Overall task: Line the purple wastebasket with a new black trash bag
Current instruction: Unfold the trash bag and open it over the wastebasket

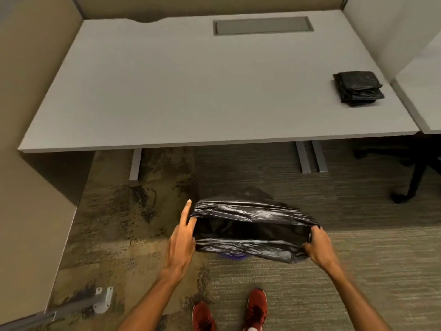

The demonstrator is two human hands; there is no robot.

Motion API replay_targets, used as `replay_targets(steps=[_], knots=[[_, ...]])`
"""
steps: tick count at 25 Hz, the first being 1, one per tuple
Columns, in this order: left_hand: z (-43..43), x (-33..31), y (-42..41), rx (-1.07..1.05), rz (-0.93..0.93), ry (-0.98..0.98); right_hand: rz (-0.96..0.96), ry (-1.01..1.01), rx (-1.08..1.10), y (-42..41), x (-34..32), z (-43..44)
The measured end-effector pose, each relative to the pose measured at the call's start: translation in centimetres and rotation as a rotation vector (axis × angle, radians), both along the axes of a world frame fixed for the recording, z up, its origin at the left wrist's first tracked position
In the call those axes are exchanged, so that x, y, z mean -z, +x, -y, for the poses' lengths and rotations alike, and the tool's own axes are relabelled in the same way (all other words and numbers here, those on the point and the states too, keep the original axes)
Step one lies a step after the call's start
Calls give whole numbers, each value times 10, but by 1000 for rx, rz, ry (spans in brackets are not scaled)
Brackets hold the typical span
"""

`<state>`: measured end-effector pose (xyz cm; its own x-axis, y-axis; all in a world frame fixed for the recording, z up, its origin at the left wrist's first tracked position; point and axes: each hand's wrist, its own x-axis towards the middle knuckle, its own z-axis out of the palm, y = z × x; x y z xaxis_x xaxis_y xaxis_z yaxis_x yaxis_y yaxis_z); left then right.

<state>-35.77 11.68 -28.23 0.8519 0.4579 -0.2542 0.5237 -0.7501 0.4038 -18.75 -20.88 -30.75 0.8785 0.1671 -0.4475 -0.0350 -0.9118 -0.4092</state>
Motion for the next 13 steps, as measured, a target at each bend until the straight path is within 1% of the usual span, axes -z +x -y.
replay_targets(steps=[3, 4, 6, 8, 10, 11, 12, 13], knots=[[10, 28, -10, 69, -128, -39, -65, 31, -50, -23, 22, -5], [13, 38, -6, 12, -123, -95, -84, 62, -50, -20, 30, -7], [16, 38, 14, -106, -14, -160, 1, 180, 66, -9, 29, -17], [23, 27, 31, -200, 213, -109, 222, 211, 184, 1, 19, -22], [32, 18, 36, -227, 411, -63, 446, 253, 182, 3, 12, -21], [37, 21, 35, -233, 467, -70, 468, 314, 168, 1, 12, -20], [43, 26, 28, -235, 476, -98, 428, 387, 159, -4, 13, -20], [48, 35, 20, -236, 452, -121, 360, 416, 133, -8, 19, -20]])
